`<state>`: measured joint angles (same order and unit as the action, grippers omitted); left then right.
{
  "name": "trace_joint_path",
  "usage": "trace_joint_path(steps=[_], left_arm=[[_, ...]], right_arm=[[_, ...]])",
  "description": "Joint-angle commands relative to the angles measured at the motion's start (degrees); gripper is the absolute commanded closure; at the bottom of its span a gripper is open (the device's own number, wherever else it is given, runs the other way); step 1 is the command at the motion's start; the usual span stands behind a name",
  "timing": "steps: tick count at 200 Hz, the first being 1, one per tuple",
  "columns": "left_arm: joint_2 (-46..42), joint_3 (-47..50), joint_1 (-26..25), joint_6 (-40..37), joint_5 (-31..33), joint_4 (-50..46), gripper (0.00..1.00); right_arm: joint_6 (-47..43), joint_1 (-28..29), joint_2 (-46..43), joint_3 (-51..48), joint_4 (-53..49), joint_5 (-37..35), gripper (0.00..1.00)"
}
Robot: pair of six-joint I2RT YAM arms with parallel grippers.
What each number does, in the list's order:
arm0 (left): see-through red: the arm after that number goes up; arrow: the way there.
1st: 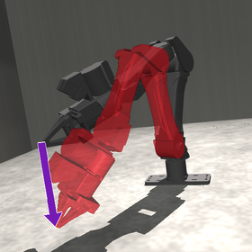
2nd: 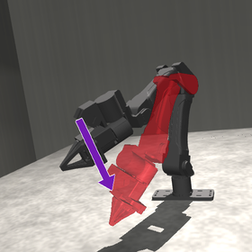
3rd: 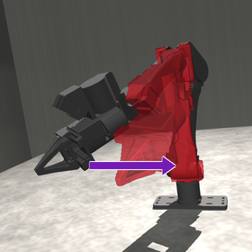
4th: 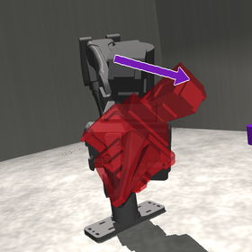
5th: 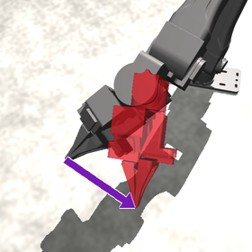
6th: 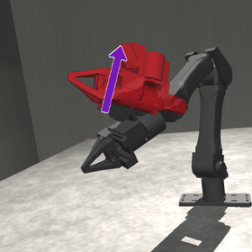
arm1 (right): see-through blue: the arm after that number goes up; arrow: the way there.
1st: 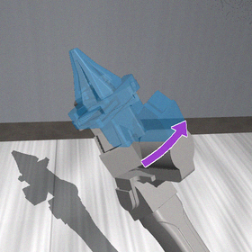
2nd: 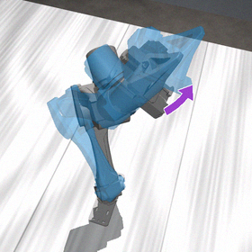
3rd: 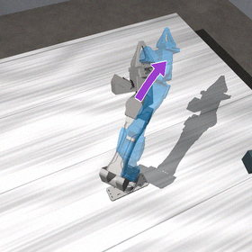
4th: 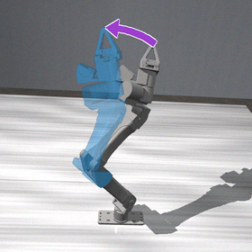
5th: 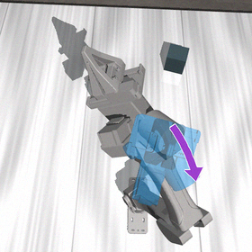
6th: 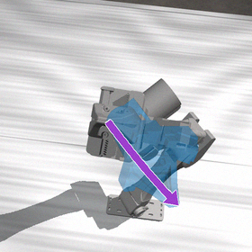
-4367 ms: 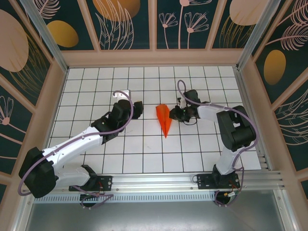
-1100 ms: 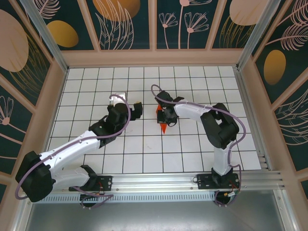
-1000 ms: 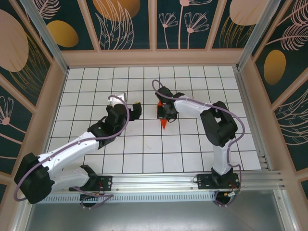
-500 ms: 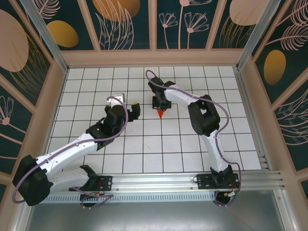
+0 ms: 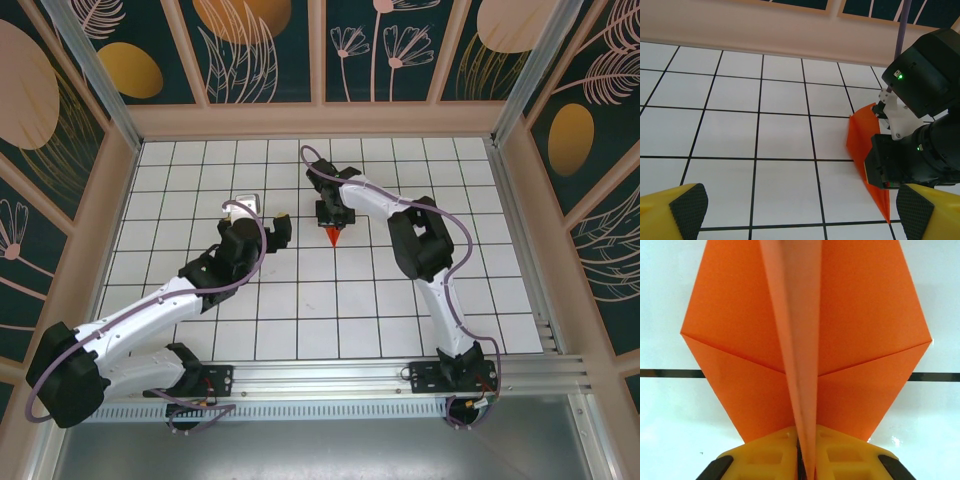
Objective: Fold a paper plane with a square sheet of paper (fold left side to right side)
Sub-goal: Move the paper plane to the center of the table, then reset both arms
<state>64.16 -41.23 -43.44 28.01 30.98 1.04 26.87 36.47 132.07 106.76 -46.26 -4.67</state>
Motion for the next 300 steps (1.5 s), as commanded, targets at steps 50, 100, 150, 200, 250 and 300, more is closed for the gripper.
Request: trace_joint_path(steps=[50,100,150,200,250,300], left_arm=[[-0.43,-0.25,0.20,-1.18,1.21,-0.79,0.01],[-0.88,-0.48,0.20,-0.99,1.78,-1.13,0.01],[-0.32,-1.52,0.32,0.83,2.36,-0.18,0.01],[-2.46,-2.25,12.41,3.55,-5.58,-0.26,0.01],[-6.79,1.75,28.60,3.20,-7.18,3.06,0.02],[-7.12,12.29,30.56,-5.97,7.36,17.90,0.01]], right_arm=[[-1.30,1.21,-1.74,3.13,-6.18,-3.11,0.75],[-0.95,2.46,-6.19,3.44,-8.44,-4.06,0.66],[-1.18,2.91,-16.15,1.09,-8.89,-5.87,0.49],[-5.55,-0.82,-35.65,-15.16,3.80,-10.93,0.37],[-9.88,-16.36,-60.54,-45.00,25.19,-13.60,0.13],[-16.66,-33.63,-70.99,-70.56,47.16,-9.56,0.01]])
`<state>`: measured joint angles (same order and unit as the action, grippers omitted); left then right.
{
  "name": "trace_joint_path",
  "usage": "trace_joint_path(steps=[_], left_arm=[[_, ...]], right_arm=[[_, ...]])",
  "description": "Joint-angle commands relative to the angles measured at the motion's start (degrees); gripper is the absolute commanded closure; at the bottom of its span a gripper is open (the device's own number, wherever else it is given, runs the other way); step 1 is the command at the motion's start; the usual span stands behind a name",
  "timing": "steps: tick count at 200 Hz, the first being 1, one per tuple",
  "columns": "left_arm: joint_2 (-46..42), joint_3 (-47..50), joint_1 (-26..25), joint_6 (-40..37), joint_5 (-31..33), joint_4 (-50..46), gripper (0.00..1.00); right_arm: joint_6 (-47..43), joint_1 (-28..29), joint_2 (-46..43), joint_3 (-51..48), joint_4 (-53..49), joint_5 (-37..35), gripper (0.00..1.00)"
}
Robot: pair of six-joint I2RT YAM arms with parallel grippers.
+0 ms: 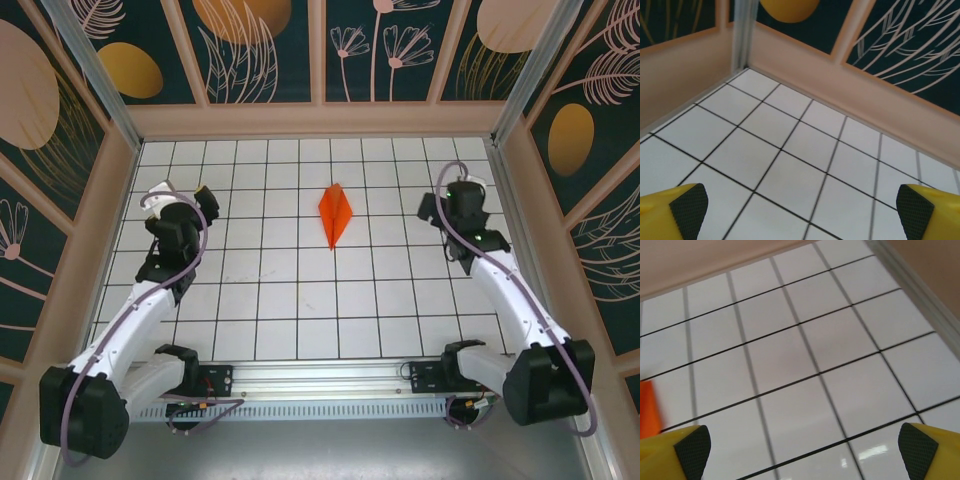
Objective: Fold a paper plane with a square sheet of paper (fold left side to right side)
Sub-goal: Reset both arms
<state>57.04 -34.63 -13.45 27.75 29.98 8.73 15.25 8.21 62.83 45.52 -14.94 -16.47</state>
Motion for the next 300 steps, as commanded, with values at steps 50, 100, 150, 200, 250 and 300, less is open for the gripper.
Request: trace_joint_path(steps=[50,100,150,200,250,300], left_arm=[[2.31,18.14,1.40,-17.20,9.95,30.13,0.02],[13.00,23.23,3.33,-23.94,3.00,47.97,0.02],[20.02,23.52,4.52,-27.32,-4.04,59.56,0.01],[26.67,25.62,6.51,-26.53,-8.33,71.16,0.02],[32.58,27.08,8.36,-24.98,-10.06,80.09,0.01],[30.58,22.77,10.11,-22.29,-10.47,68.39,0.02]], right_arm=[[-6.65,-13.93,1.38,-26.08,43.15,6.75,0.01],[-9.90,-15.07,12.37,-29.89,64.30,10.73,0.01],[-13.36,-14.88,17.58,-26.86,66.99,16.08,0.01],[-11.60,-13.96,18.07,-29.74,75.19,21.48,0.01],[-14.99,-9.56,25.62,-33.80,89.82,16.74,0.01],[-13.34,-10.53,25.47,-32.59,87.08,16.03,0.01]])
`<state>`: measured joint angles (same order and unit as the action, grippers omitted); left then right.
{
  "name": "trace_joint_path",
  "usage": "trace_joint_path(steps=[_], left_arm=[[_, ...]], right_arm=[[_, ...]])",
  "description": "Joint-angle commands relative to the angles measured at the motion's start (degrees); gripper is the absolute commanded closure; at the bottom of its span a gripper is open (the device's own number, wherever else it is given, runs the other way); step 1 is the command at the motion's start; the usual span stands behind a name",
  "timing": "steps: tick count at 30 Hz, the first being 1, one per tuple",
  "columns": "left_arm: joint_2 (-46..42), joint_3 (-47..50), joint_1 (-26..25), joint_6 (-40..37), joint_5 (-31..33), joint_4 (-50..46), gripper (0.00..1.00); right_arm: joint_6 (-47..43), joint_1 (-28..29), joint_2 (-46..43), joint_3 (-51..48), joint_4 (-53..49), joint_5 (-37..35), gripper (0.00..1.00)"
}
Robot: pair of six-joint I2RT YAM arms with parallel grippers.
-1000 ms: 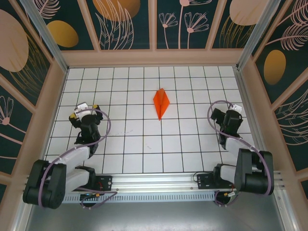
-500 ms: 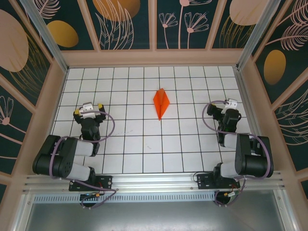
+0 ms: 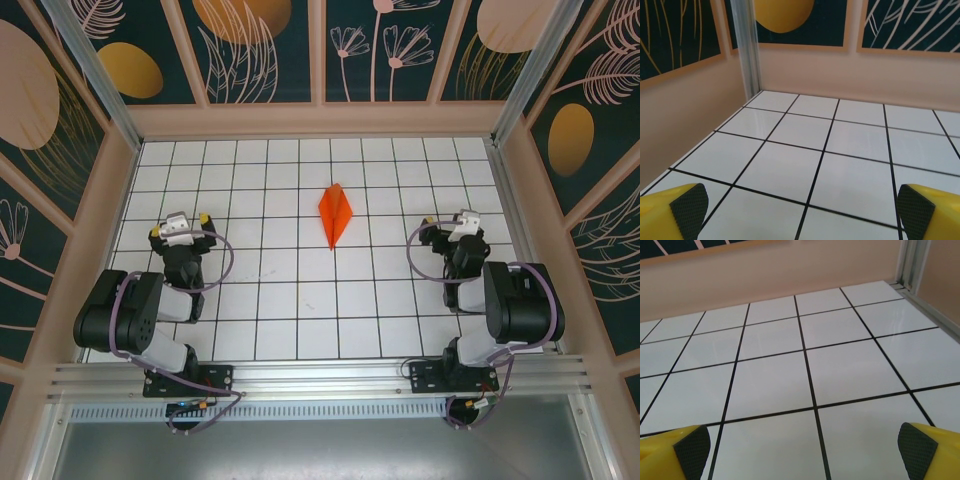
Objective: Fold a paper plane with a square sheet of paper (fold left side to right side)
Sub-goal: Reset both arms
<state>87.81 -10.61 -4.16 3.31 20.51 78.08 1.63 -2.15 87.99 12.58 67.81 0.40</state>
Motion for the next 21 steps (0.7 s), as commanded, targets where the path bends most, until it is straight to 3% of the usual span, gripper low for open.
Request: trace_joint_path(steps=[1,21], left_arm=[[-0.14,-1.25,0.82,2.14,-0.96,-0.81,0.01],[-0.27,-0.90,0.83,1.96,-0.83,-0.26,0.01]], right_arm=[[0.24,-0.20,0.33,0.30,4.43,-0.89,0.01],[-0.93,0.53,0.28,0.79,3.56,-0.08,0.01]])
